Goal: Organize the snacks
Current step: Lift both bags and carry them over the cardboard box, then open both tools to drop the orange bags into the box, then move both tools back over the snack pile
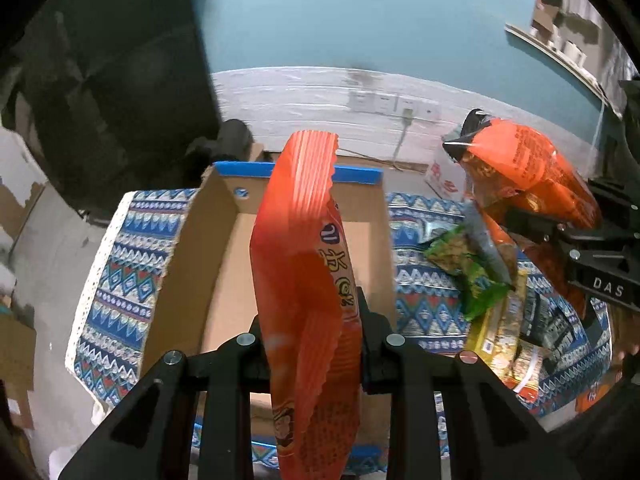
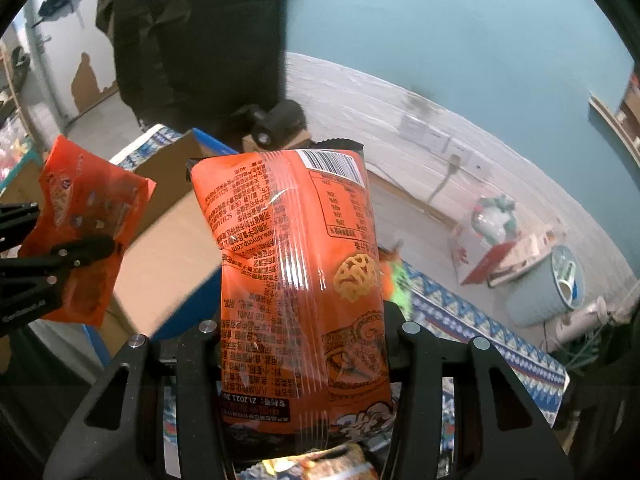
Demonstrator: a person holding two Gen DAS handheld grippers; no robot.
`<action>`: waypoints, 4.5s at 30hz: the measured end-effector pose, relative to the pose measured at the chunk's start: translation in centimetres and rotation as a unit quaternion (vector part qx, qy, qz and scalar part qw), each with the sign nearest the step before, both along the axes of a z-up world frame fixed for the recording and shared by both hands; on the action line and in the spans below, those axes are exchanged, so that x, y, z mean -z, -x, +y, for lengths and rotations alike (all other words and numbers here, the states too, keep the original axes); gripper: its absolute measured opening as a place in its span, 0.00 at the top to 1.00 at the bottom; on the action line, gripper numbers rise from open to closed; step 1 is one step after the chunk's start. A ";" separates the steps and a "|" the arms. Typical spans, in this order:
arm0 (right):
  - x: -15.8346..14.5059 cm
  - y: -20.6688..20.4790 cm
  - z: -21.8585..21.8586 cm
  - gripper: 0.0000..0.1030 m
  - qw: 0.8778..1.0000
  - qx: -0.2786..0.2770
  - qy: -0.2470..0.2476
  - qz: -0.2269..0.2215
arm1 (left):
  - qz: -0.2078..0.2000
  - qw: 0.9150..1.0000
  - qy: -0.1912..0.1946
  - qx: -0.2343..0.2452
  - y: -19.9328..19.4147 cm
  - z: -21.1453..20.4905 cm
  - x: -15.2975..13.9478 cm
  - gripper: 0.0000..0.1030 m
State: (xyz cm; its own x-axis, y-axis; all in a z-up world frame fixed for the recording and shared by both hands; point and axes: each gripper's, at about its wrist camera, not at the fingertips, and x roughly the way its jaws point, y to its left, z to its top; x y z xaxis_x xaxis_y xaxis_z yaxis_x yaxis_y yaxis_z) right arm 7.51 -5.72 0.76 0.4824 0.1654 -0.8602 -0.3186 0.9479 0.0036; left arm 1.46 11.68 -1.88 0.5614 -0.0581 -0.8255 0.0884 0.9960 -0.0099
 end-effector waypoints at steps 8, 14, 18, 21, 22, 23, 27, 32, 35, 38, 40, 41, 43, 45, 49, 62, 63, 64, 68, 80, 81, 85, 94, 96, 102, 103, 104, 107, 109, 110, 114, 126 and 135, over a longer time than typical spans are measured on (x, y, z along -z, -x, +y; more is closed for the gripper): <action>1.0 -1.6 5.0 0.55 0.999 -0.032 0.002 0.011 | 0.020 0.999 0.006 -0.040 -0.9 4.2 1.8 0.74; 1.6 -2.3 8.0 0.55 0.999 -0.050 -0.003 0.020 | 0.039 0.997 0.005 -0.067 -1.7 6.4 3.5 0.74; 2.2 -2.9 9.6 0.55 0.998 -0.059 -0.003 0.027 | 0.052 0.995 0.002 -0.082 -2.2 7.5 4.6 0.73; 2.8 -3.3 10.6 0.55 0.997 -0.061 -0.006 0.036 | 0.063 0.993 -0.001 -0.096 -2.6 8.2 5.5 0.73; 3.1 -3.6 11.0 0.55 0.997 -0.060 -0.008 0.041 | 0.069 0.992 0.000 -0.101 -2.7 8.4 5.9 0.73; 3.3 -3.7 11.2 0.55 0.997 -0.060 -0.009 0.045 | 0.076 0.991 -0.001 -0.106 -2.8 8.5 6.2 0.73; 4.1 -4.3 12.2 0.55 0.997 -0.060 -0.008 0.055 | 0.087 0.990 -0.011 -0.115 -2.9 8.9 6.8 0.65; 5.3 -4.8 12.7 0.55 0.996 -0.059 -0.011 0.072 | 0.071 0.989 -0.033 -0.124 -2.5 9.1 6.2 0.42; 6.2 -5.3 12.9 0.55 0.995 -0.059 -0.014 0.084 | 0.064 0.990 -0.040 -0.122 -2.4 8.9 5.7 0.42; 7.1 -5.6 13.1 0.55 0.994 -0.058 -0.018 0.094 | 0.056 0.990 -0.044 -0.118 -2.2 8.8 5.2 0.42; 7.4 -5.7 13.2 0.55 0.993 -0.058 -0.020 0.098 | 0.051 0.991 -0.051 -0.116 -2.0 8.6 4.9 0.41; 7.6 -5.8 13.3 0.55 0.993 -0.058 -0.021 0.101 | 0.049 0.991 -0.053 -0.114 -2.0 8.5 4.8 0.41; 7.8 -5.9 13.5 0.54 0.992 -0.060 -0.025 0.105 | 0.044 0.991 -0.056 -0.111 -1.8 8.4 4.5 0.41; 7.9 -5.9 13.5 0.54 0.992 -0.060 -0.029 0.107 | 0.040 0.992 -0.057 -0.109 -1.7 8.3 4.2 0.41; 7.7 -5.9 13.5 0.43 0.991 -0.062 -0.043 0.108 | 0.033 0.992 -0.054 -0.105 -1.6 8.2 3.7 0.38; 5.7 -4.7 9.9 0.25 0.996 -0.033 -0.033 0.082 | 0.015 0.995 -0.057 -0.082 -0.9 5.8 2.0 0.35; 5.5 -4.5 9.3 0.25 0.996 -0.028 -0.035 0.081 | 0.013 0.995 -0.057 -0.078 -0.8 5.5 1.8 0.33; 5.3 -4.5 8.8 0.25 0.996 -0.024 -0.035 0.080 | 0.011 0.995 -0.059 -0.075 -0.7 5.1 1.7 0.33; 4.6 -3.6 7.0 0.25 0.997 -0.014 -0.031 0.072 | 0.007 0.996 -0.065 -0.059 -0.5 3.5 1.3 0.33; 3.8 -0.1 0.3 0.24 0.998 0.020 -0.018 0.064 | 0.019 0.998 -0.059 0.003 0.1 -2.3 1.1 0.29; 3.8 0.2 -0.2 0.24 0.998 0.023 -0.017 0.064 | 0.019 0.998 -0.060 0.009 0.2 -3.1 1.1 0.29; 4.0 1.4 -3.3 0.24 0.997 0.042 -0.014 0.067 | 0.027 0.997 -0.068 0.032 0.4 -5.4 1.6 0.29; 5.3 4.3 -10.4 0.24 0.992 0.097 -0.018 0.080 | 0.053 0.992 -0.074 0.082 1.2 -10.7 2.7 0.29; 5.6 5.1 -12.3 0.24 0.990 0.113 -0.017 0.085 | 0.057 0.991 -0.075 0.094 1.3 -11.9 2.9 0.29; 6.8 6.9 -16.8 0.24 0.982 0.156 -0.013 0.101 | 0.072 0.987 -0.076 0.118 1.8 -14.9 3.7 0.29; 6.9 7.1 -17.3 0.24 0.981 0.162 -0.013 0.103 | 0.076 0.987 -0.076 0.122 1.9 -15.5 3.9 0.29; 7.3 7.5 -18.1 0.24 0.979 0.171 -0.011 0.107 | 0.079 0.986 -0.076 0.127 2.0 -16.0 4.1 0.29; 8.5 8.7 -20.0 0.24 0.974 0.194 -0.007 0.120 | 0.090 0.983 -0.077 0.139 2.2 -17.5 4.7 0.29; 9.2 9.3 -21.1 0.24 0.970 0.207 -0.007 0.129 | 0.096 0.982 -0.077 0.146 2.3 -18.4 5.1 0.29; 9.7 9.8 -21.7 0.24 0.967 0.215 -0.008 0.134 | 0.098 0.981 -0.078 0.149 2.4 -18.8 5.3 0.29; 11.0 11.1 -23.5 0.24 0.959 0.239 -0.002 0.152 | 0.101 0.978 -0.089 0.161 2.5 -20.4 6.1 0.29; 16.0 12.6 -23.9 0.23 0.947 0.214 0.007 0.240 | 0.138 0.969 -0.110 0.170 2.1 -22.6 10.0 0.29; 19.0 13.0 -23.7 0.22 0.942 0.184 0.021 0.281 | 0.173 0.969 -0.101 0.142 0.6 -21.6 12.7 0.29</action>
State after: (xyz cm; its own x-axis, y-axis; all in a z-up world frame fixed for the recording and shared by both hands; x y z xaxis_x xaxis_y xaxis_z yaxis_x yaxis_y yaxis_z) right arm -5.52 -29.43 -18.23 -0.0325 0.0353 -0.9988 0.0723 0.9968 0.0328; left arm 0.83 -9.89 -14.53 0.2340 0.0132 -0.9722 0.3861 0.9164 0.1054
